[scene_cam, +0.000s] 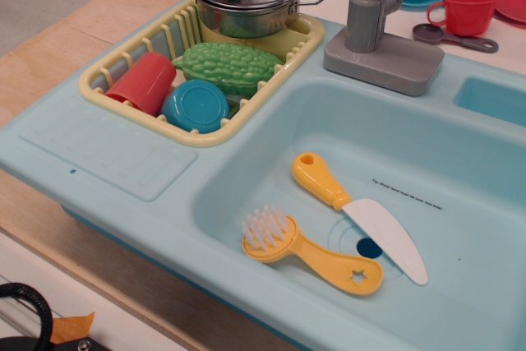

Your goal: Take lid off pot or pan

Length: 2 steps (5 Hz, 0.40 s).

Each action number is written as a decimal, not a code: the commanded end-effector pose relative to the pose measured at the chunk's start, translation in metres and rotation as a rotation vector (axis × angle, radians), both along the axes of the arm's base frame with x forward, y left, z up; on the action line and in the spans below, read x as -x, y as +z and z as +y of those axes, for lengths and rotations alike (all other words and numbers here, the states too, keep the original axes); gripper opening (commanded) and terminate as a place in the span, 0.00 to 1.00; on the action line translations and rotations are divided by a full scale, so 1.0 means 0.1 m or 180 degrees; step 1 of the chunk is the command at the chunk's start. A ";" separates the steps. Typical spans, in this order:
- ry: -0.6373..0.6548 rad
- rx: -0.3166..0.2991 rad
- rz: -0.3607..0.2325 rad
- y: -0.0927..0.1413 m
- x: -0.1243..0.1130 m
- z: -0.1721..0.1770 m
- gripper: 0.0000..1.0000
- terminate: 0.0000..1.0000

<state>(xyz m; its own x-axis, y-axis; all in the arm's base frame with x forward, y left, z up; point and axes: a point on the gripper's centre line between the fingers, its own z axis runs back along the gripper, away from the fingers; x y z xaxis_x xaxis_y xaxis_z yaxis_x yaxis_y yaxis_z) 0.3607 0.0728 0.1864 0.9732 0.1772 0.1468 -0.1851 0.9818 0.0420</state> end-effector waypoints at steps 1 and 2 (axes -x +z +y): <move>0.0000 0.0000 0.0000 0.00 0.00 0.00 1.00 0.00; 0.0062 0.0036 0.0024 -0.05 0.05 0.02 1.00 0.00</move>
